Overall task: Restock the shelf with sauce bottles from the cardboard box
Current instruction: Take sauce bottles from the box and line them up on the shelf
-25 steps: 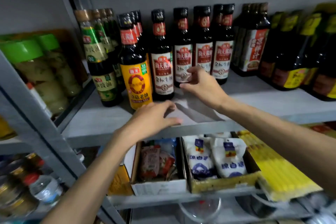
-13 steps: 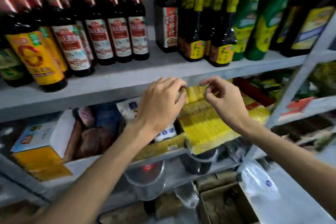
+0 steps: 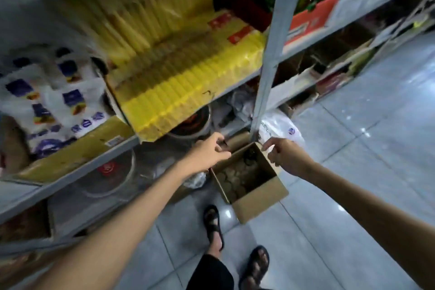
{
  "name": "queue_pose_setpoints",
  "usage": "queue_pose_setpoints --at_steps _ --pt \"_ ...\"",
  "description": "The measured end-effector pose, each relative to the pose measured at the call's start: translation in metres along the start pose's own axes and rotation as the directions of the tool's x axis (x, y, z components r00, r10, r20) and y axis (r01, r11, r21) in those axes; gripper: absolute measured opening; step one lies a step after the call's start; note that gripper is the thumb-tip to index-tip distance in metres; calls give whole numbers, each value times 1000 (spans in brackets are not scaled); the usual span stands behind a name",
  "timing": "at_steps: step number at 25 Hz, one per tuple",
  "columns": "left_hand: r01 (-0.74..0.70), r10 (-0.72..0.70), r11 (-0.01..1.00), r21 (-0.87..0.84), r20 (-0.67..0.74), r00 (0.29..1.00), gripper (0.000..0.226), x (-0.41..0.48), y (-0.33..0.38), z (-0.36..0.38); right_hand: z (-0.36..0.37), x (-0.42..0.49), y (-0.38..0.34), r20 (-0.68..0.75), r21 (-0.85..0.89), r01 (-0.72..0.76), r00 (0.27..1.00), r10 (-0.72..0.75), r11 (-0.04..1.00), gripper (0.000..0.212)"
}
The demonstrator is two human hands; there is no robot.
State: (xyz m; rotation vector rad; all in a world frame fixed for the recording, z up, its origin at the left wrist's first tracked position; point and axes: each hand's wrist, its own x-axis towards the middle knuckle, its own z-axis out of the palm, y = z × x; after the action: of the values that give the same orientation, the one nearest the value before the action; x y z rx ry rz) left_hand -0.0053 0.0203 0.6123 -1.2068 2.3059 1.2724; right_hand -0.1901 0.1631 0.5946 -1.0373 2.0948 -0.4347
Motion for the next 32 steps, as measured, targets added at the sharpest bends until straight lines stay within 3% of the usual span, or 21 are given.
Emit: queue_pose_setpoints --at_steps 3,7,10,12,16,19,22,24,27,30,32 --pt "187 -186 978 -94 16 982 50 98 -61 75 57 52 84 94 -32 -143 985 146 989 18" --pt "419 -417 908 -26 62 907 59 224 -176 188 173 155 201 198 -60 -227 952 234 972 21" --pt "529 -528 844 -86 31 848 79 293 -258 259 245 242 259 270 68 -347 909 317 935 34" --pt "557 -565 817 -149 -11 825 84 339 -308 303 287 310 290 229 138 -416 896 380 899 41" --pt "575 -588 806 -139 -83 805 84 399 -360 363 340 421 337 22 -88 -318 947 321 944 62" --pt "509 -522 853 -117 -196 830 63 410 -379 386 362 470 356 -41 -183 -298 954 295 937 66" --pt "479 -447 878 13 -337 829 70 408 -391 392 376 497 367 -104 -284 -277 961 258 918 60" --pt "463 -407 877 131 -311 859 81 411 -398 395 381 500 369 -170 -363 -220 971 168 906 53" --pt "495 -438 861 115 -327 838 78 416 -397 395 397 479 371 -148 -473 -83 989 13 877 33" --pt "523 -484 849 73 -290 826 83 415 -398 395 392 439 372 -209 -392 -59 977 -27 918 16" --pt "566 -551 824 8 -220 805 89 408 -392 391 366 413 362 -271 -310 -90 963 3 947 18"
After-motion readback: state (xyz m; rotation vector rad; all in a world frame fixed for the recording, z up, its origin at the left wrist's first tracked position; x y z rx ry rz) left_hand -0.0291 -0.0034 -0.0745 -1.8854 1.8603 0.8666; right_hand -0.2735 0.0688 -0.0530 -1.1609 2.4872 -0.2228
